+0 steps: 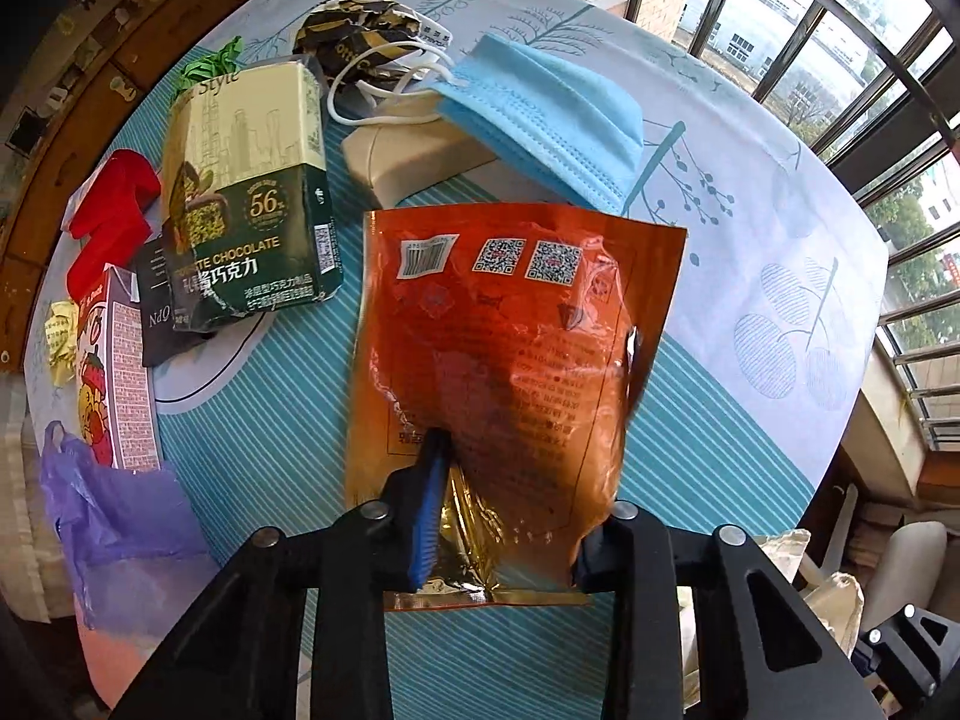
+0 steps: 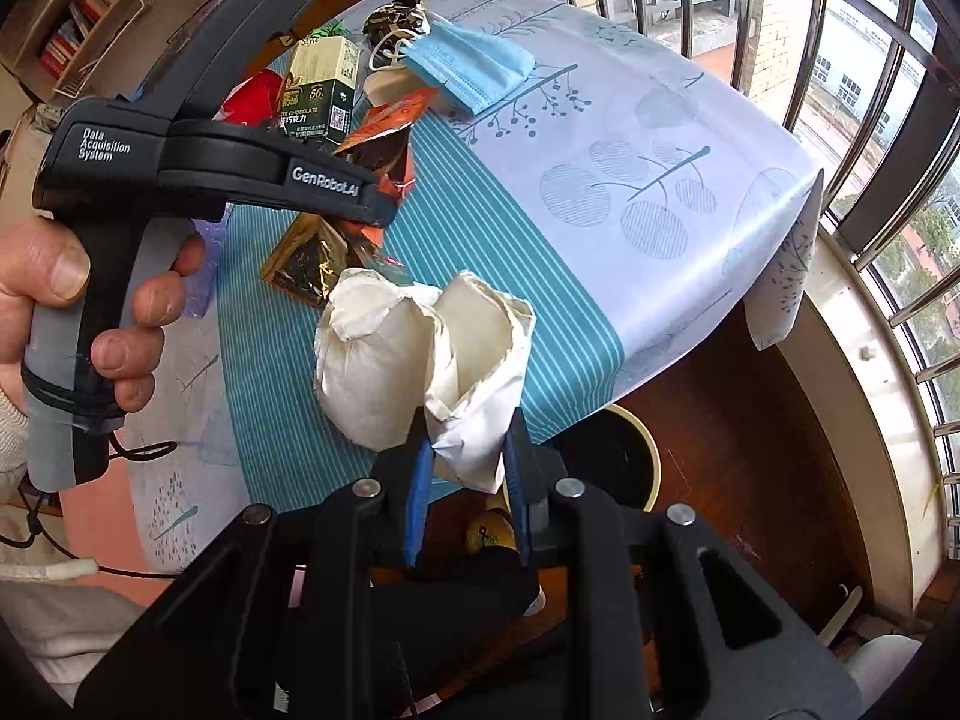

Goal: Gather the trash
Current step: 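Close the right gripper on the white tissue bag while the left grasps the orange snack bag, then carry the tissue bag and snack bag with both grippers over the bin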

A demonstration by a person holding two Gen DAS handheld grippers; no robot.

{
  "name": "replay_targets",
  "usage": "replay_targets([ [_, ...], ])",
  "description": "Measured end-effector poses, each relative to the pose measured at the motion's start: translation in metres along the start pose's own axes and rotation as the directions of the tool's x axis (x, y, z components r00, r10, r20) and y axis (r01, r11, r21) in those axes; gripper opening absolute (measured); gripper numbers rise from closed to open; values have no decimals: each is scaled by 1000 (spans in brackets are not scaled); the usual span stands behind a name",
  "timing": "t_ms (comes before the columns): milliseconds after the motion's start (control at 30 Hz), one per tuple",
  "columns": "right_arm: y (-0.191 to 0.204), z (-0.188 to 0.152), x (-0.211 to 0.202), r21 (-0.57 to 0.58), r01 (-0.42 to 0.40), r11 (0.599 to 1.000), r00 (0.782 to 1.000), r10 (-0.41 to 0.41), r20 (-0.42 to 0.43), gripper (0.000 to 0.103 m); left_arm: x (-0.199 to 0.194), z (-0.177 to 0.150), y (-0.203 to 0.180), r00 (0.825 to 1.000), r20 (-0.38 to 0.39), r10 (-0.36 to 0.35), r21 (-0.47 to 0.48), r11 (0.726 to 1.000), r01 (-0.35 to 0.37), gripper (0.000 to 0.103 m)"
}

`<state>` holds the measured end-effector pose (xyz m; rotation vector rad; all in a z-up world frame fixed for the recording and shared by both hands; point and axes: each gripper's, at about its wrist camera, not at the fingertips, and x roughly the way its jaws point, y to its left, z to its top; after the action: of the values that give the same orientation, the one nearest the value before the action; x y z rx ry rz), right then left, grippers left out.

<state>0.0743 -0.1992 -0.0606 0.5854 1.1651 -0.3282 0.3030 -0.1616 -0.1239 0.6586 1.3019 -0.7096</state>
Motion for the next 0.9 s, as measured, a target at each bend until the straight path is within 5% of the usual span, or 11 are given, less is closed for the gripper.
replay_targets([
  [133, 1, 2, -9, -10, 8, 1000, 1000, -8, 16, 19, -12, -9, 8, 1000, 18, -7, -29, 1000, 7, 10],
  [500, 25, 29, -71, -147, 62, 987, 992, -45, 119, 19, -136, -41, 16, 974, 220, -57, 12, 998, 56, 9],
  [733, 29, 58, -113, -241, 72, 968, 983, -27, 184, 19, -225, -81, 21, 940, 341, -19, -28, 999, 30, 9],
  [900, 25, 67, -138, -333, 57, 941, 978, 13, 206, 19, -251, -112, 4, 930, 364, 50, -106, 994, -12, 9],
])
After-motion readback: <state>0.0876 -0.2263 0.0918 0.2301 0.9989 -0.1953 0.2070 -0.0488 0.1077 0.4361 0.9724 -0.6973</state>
